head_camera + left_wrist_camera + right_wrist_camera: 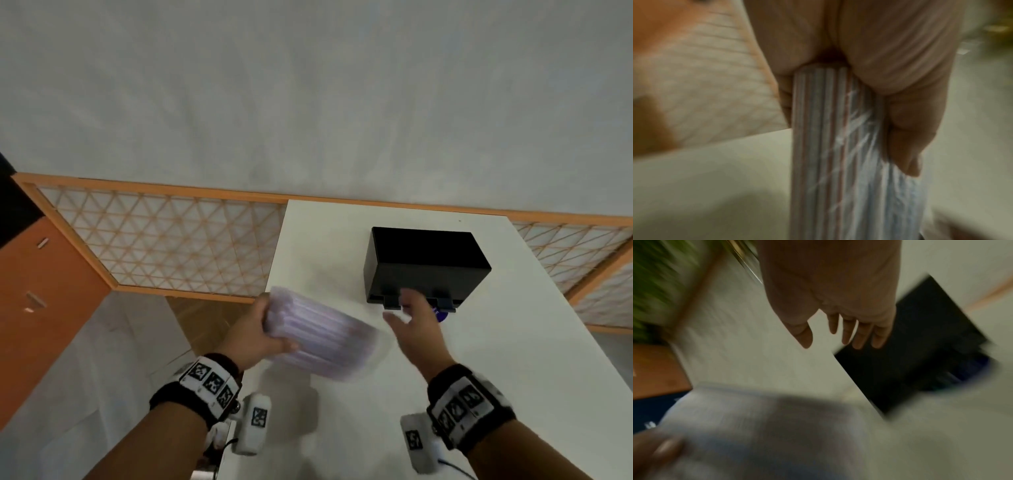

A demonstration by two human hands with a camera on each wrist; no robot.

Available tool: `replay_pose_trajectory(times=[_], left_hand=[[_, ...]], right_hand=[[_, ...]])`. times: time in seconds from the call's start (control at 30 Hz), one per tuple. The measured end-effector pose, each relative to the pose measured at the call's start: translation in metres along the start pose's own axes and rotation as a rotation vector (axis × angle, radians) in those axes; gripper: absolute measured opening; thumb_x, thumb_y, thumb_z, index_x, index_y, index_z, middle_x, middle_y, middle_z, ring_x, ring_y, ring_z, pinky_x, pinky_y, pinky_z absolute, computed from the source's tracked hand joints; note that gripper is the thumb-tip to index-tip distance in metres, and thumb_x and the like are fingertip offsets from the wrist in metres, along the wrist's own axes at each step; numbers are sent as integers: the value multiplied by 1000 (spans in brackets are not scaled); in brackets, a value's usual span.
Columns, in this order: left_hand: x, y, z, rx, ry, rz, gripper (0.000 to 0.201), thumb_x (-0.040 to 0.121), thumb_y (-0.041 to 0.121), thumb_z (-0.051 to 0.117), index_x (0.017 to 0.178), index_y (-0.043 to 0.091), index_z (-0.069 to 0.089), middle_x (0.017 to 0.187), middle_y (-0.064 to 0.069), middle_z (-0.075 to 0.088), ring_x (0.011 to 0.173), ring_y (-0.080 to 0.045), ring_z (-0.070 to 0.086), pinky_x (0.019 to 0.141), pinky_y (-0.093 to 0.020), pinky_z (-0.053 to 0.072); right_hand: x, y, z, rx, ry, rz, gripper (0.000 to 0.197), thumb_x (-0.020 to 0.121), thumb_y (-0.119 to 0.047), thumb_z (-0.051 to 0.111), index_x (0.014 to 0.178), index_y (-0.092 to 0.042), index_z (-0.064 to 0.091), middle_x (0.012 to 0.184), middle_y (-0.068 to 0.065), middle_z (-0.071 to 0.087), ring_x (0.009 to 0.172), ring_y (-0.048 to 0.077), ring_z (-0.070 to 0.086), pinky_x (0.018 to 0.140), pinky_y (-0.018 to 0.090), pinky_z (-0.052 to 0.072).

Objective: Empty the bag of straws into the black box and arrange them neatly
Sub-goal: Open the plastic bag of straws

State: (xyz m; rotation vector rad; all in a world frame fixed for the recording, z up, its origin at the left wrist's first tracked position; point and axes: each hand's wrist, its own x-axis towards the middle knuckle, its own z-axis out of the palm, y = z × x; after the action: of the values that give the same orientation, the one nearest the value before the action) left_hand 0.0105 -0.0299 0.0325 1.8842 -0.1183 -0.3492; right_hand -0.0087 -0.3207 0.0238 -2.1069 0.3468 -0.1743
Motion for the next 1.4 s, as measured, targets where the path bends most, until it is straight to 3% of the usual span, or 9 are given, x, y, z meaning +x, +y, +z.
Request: replay_pose_trajectory(times=[0.1,0.2,0.27,0.5,0.57,0.63,0.73,0.93,1.4], left_hand=[[-5,25,7,297,-99,385,74,56,28,87,109,48,39,114,20,49,103,6,51,84,-20,48],[0,33,18,437,-114,658,80,52,35,85,116,44,37,120,21,34,113,6,39,92,-10,36],[3,33,21,461,-54,685,85,48,34,88,116,47,37,118,21,25,114,8,32,94,-8,31],[-9,38,15,313,-168,303,104,43,20,93,116,53,26,123,20,34,111,5,42,89,-22,46],[-11,51,12,23,-229,192,96,59,7,84,116,57,27,122,3,49,104,-8,54,87,-30,48],[-7,63,9,-131,-129,206,63,70,27,79,115,52,43,108,-13,63,91,-21,63,86,-41,48],[-2,82,10,-63,58,266,33,77,24,74,105,37,59,83,-9,71,78,-22,66,83,-45,50],[1,101,10,38,44,392,34,82,2,67,98,31,66,72,4,63,71,-15,62,72,-31,51],[-11,119,7,167,137,392,1,78,16,73,78,16,73,76,-8,70,76,-26,63,69,-34,50]], right_hand=[[7,-59,-12,-35,-150,-276,43,90,-25,63,131,-16,51,123,-5,56,113,13,53,93,21,40],[3,-98,5,-106,-680,-237,39,95,-36,52,130,-19,53,124,-5,58,116,13,56,98,23,41],[2,-102,16,-111,-786,-202,40,98,-44,42,116,-14,62,117,3,66,110,18,60,101,32,43],[5,-98,23,-189,-623,-330,25,96,-24,55,72,-18,53,66,-10,48,59,0,43,56,11,34],[7,-101,16,-132,-576,-361,32,95,-23,57,65,-22,43,63,-10,42,56,3,39,56,17,33],[7,-106,10,-117,-555,-404,35,94,-23,58,65,-22,40,64,-8,40,58,7,38,56,20,32],[3,-112,7,-145,-547,-465,21,93,-23,59,74,-23,50,76,-2,60,69,13,52,65,25,40],[-2,-113,5,18,-434,-526,18,87,-22,68,91,-15,52,79,3,56,69,12,49,62,17,39],[-3,-113,7,81,-387,-573,14,81,-21,74,81,-24,60,76,-14,60,74,1,53,71,8,38]])
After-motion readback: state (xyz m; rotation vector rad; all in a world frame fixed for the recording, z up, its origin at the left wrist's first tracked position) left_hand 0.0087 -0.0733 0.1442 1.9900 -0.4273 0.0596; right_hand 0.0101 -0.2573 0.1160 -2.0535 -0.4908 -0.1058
